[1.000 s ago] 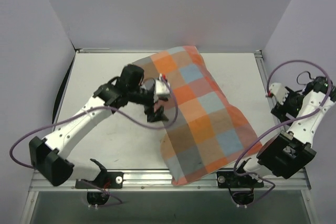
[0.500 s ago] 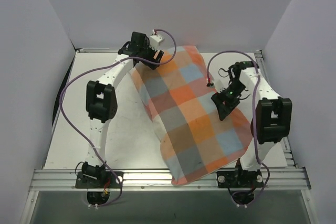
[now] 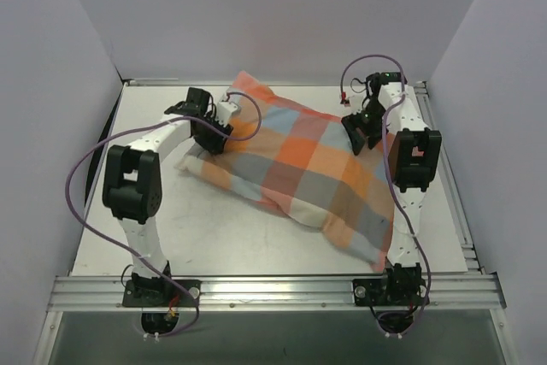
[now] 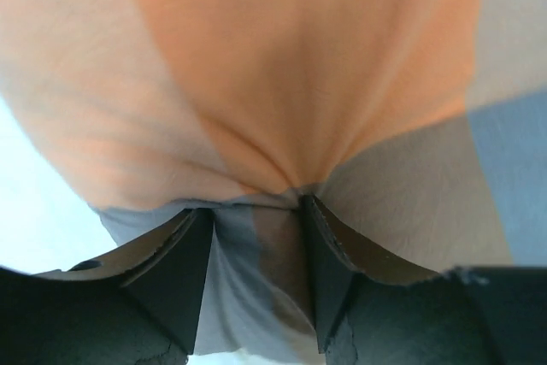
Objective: Put the pillow into the pillowcase
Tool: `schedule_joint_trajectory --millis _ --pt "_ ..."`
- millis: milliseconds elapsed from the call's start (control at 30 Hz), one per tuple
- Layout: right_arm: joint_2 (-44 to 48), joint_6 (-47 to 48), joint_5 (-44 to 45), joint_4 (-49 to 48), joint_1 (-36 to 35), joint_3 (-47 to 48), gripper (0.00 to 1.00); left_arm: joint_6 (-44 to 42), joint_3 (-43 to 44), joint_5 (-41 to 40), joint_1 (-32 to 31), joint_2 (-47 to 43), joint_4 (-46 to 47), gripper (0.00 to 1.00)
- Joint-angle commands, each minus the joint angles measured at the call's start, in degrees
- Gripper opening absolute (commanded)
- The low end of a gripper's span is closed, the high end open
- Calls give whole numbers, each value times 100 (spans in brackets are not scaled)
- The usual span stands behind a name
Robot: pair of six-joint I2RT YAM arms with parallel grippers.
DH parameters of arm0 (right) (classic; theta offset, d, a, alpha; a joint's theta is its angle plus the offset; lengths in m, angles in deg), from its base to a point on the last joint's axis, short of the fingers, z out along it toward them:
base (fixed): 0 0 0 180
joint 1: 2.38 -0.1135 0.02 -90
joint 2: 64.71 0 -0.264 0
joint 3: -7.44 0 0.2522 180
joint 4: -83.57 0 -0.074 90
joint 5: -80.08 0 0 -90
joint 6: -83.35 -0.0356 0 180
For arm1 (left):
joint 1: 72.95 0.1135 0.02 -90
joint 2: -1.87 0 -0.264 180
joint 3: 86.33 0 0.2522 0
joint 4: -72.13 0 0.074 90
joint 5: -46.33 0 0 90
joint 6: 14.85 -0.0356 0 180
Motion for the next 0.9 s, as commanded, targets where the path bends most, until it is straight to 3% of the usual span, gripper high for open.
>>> schedule_joint_trajectory --millis 0,67,133,233,300,400,467,600,667,700,733,867 --pt "-173 -140 669 -640 -340 835 63 -57 -1122 276 153 -743 -1113 54" --pt "19 62 881 -956 -446 811 67 189 -1518 179 452 -1411 -1148 57" --pt "413 106 1040 -1088 -429 661 71 478 -1563 231 767 -2042 -1192 68" --pt "1333 63 788 -1080 -271 -284 74 638 -1327 468 761 -2694 -1201 79" --pt "1889 19 602 -1080 -244 -837 81 700 -1248 426 612 -2837 -1297 83" --pt "3162 10 189 -949 -314 -2015 83 1085 -1212 294 462 -2899 -1324 91" --pt "3525 1 -213 -642 -376 -2449 84 1350 -1238 520 523 -2907 -1307 97" --pt "4229 -280 -768 -403 -236 -3495 85 1587 -1221 1084 410 -3039 -1333 97" --pt "4519 -394 -971 -430 88 -3935 100 1780 -1221 989 321 -3118 -1324 97" --pt "4572 -473 -1303 -421 203 -4006 100 1842 -1238 927 286 -3136 -1333 98" --pt "4642 -630 -1524 -421 735 -4102 100 1851 -1282 874 295 -3188 -1333 97" --pt "4915 -746 -2342 -570 1643 -4514 100 1781 -1483 339 321 -3294 -1298 97"
